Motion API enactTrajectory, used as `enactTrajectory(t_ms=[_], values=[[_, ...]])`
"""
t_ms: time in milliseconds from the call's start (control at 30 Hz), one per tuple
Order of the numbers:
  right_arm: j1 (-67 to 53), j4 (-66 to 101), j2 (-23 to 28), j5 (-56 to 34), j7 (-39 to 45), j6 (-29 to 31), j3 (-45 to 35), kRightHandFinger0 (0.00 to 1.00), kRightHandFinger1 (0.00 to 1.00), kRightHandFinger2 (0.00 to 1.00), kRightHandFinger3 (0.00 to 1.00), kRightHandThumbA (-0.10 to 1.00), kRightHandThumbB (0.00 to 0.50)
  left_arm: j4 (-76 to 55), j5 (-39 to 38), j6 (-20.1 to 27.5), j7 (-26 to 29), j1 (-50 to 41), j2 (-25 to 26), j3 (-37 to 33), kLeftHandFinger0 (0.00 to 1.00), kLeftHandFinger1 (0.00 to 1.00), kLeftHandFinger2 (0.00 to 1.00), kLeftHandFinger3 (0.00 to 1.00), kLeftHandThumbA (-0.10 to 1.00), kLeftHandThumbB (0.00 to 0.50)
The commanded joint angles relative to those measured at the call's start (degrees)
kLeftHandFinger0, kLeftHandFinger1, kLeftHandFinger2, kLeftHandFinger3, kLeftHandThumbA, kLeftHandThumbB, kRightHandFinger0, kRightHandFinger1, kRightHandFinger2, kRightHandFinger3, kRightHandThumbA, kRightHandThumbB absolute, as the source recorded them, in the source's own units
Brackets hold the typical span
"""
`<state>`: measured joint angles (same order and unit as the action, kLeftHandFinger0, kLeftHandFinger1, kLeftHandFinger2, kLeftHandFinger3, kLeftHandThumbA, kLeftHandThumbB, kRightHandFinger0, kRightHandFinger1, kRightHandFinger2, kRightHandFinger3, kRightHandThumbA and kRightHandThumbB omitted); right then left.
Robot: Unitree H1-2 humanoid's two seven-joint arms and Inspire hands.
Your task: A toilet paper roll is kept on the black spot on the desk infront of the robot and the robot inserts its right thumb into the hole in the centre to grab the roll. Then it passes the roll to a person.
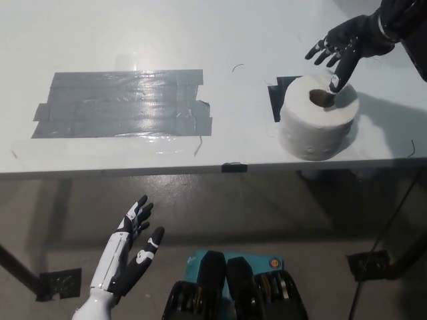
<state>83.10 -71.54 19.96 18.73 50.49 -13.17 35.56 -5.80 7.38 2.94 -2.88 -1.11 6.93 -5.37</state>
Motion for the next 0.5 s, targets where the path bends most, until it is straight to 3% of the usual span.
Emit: enactTrajectory(t_ms=[0, 133, 200, 367, 467], values=[[4.2, -0.9, 0.7, 2.9, -1.5, 0.1, -0.1, 1.00, 1.00, 1.00, 1.00, 1.00, 0.481, -1.8, 0.1, 0.0, -0.5, 1.0, 0.3, 0.2, 1.00, 1.00, 1.00, 1.00, 0.74, 0.013], [3.6, -1.1, 1.1, 2.9, -3.5, 0.1, -1.4, 1.00, 1.00, 1.00, 1.00, 1.00, 0.493, -1.7, -0.2, 0.4, -0.8, 1.1, 0.3, 0.3, 1.00, 1.00, 1.00, 1.00, 0.73, 0.003], [3.3, -1.1, 1.4, 1.4, -4.2, 0.1, -3.4, 1.00, 1.00, 1.00, 1.00, 1.00, 0.471, -1.7, 0.0, 0.2, -0.7, 1.1, 0.2, 0.3, 1.00, 1.00, 1.00, 1.00, 0.73, 0.006], [2.9, -1.1, 1.6, 1.2, -5.0, 2.0, -5.9, 1.00, 1.00, 1.00, 1.00, 1.00, 0.490, -1.7, 0.3, -0.2, -0.7, 1.2, 0.3, 0.3, 1.00, 1.00, 1.00, 1.00, 0.73, 0.010], [2.2, -0.8, 1.7, 1.4, -6.3, 4.7, -6.5, 1.00, 1.00, 1.00, 1.00, 1.00, 0.442, -1.7, 0.4, -0.2, -0.7, 1.2, 0.3, 0.2, 1.00, 1.00, 1.00, 1.00, 0.73, 0.013]])
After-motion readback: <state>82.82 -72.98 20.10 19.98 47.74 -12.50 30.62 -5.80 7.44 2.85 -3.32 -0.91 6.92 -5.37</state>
